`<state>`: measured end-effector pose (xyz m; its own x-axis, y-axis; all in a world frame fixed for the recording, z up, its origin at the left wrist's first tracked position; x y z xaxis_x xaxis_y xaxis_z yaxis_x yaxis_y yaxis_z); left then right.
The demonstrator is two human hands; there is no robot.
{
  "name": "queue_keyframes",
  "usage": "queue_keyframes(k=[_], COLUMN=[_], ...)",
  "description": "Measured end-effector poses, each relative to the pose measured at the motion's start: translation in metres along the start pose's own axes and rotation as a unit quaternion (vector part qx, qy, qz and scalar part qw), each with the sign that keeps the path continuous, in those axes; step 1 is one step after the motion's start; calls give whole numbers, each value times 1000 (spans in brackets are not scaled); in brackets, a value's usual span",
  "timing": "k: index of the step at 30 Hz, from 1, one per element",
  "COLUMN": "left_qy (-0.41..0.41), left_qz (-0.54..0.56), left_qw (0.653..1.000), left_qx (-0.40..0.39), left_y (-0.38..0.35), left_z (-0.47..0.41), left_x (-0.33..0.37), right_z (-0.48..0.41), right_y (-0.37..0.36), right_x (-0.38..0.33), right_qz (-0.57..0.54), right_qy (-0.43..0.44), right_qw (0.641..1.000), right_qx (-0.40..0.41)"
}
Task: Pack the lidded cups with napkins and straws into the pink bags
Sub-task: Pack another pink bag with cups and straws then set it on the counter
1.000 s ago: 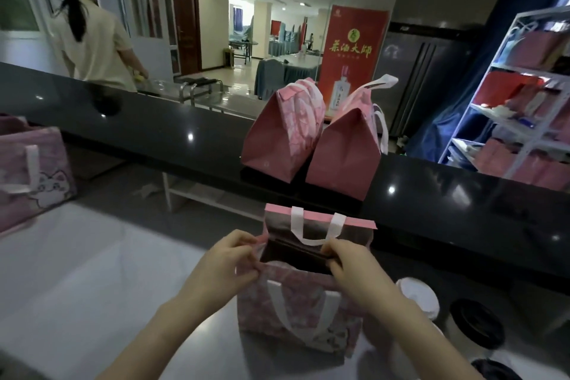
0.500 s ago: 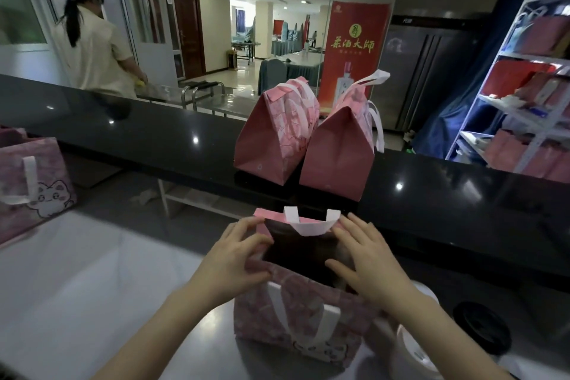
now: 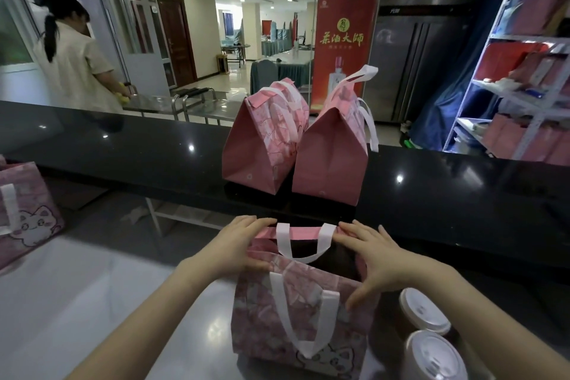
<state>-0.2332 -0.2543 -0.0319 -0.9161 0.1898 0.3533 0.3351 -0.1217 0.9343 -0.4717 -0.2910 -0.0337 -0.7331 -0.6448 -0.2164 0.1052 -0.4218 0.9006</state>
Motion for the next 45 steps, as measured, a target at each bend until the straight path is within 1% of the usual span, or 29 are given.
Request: queue_keyframes(k=[4,9,14,17,19,22,23,26,30,32,36,39,42,45], left_qy=[-7,-13,-41,-44,-61,-68,-60,-40,-43,-39,-13,-4,13,5], left_qz=[47,103,132,133,130,134,142,146,81,67,47,21,1,11], left_qw=[999,994,984,981,980,980,980,980,988,991,992,993,994,994], left_qx=[24,43,115,135,137,129,129,127,122,113,113,116,108,110], left_y=[-2,-8,0,-1,-2,-4,-5,-6,-8,-11,-13,-13,-17,-18], left_z=[2,12,27,35,40,43,43,49,58,60,66,68,71,74], left_x=[-4,-5,5,9,17,28,28,27,30,26,13,12,10,12], right_z=[0,2,14,22,26,27,27,30,39,44,53,58,58,60], right_y=[12,4,-3,-3,-4,-8,-9,-4,-4,-10,-22,-26,-30,-30], right_x=[1,-12,-19,-24,-30,-44,-45,-39,-37,-32,-26,-35,-36,-26], right_qz=[21,-57,-71,-103,-100,-11,0,-24,-90,-113,-110,-87,-91,-144], right_qy=[-7,15,6,4,16,19,11,-18,16,12,-2,26,41,36], right_qw=[997,990,977,967,967,975,975,975,966,962,956,950,953,955], right_qx=[73,130,202,233,235,222,220,222,243,250,271,299,286,258])
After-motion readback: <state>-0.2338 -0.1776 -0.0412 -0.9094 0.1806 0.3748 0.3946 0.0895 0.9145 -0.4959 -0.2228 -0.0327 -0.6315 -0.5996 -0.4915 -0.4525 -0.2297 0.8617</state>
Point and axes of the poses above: each hand's wrist, its own z-axis away from the middle knuckle, its own y-axis out of the back of the hand, x = y × z, the point moved 9 cm from there along -z, towards the middle knuckle, and after that the axes turned 9 degrees about -x, right-handed, at the moved point
